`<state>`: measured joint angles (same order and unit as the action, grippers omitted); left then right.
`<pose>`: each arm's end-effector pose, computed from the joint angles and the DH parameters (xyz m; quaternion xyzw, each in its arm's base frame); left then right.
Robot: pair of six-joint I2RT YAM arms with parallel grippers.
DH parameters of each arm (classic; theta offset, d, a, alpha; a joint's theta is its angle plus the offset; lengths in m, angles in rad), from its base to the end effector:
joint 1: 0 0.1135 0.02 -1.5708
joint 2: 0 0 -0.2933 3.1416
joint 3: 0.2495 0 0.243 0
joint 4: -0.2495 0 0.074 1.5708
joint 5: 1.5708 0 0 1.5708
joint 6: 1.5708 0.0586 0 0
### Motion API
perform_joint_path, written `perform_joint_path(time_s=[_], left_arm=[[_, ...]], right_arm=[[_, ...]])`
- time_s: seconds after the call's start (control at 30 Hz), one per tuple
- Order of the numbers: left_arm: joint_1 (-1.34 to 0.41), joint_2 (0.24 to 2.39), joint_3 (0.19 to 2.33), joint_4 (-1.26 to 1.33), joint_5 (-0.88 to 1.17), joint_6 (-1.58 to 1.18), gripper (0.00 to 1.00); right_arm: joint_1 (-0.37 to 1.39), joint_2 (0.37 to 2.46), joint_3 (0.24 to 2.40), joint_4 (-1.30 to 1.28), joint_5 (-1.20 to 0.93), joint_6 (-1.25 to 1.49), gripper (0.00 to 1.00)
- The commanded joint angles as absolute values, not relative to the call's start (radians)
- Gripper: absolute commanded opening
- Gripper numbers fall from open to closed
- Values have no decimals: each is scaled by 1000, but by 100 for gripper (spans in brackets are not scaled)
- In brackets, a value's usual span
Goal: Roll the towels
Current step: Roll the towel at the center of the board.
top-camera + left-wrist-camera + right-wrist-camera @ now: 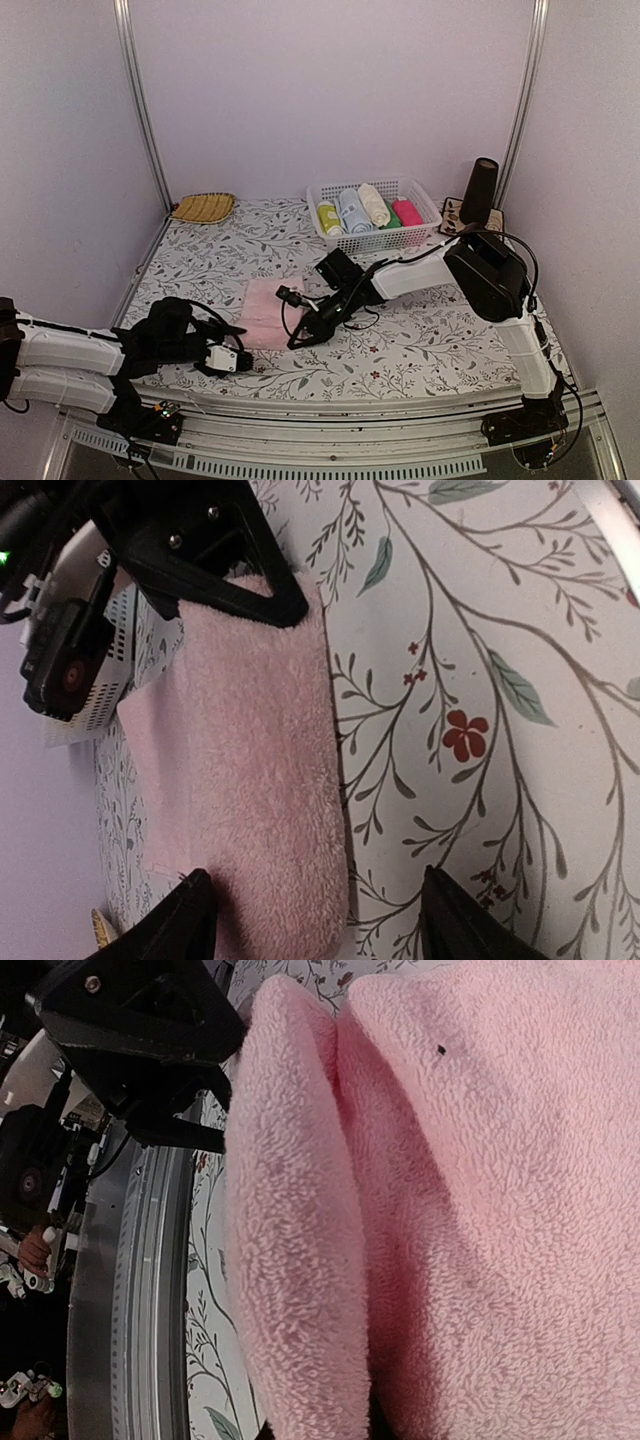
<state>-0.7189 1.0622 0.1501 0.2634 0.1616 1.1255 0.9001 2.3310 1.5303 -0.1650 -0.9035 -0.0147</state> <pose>0.1246 -0.1216 0.1405 0.7331 0.5106 0.0187 0.4489 0.2696 0.4139 0.1081 -0.4960 0.7131 0.4914 0.0637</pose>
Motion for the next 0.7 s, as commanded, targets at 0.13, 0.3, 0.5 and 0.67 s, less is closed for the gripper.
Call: perform_joint_path(time_s=[0.13, 0.3, 0.5, 0.67], left_arm=[[-738, 1218, 178, 422, 78, 1132, 63], [-750, 1290, 205, 431, 51, 1129, 52], [-760, 1333, 205, 434, 26, 1136, 41], [-764, 1400, 222, 427, -5, 1131, 34]], right_arm=[[891, 2376, 1528, -239, -928, 33, 7], [889, 2363, 1530, -245, -942, 40, 7], [882, 2363, 1532, -247, -978, 48, 8], [879, 2361, 1535, -257, -987, 48, 9]])
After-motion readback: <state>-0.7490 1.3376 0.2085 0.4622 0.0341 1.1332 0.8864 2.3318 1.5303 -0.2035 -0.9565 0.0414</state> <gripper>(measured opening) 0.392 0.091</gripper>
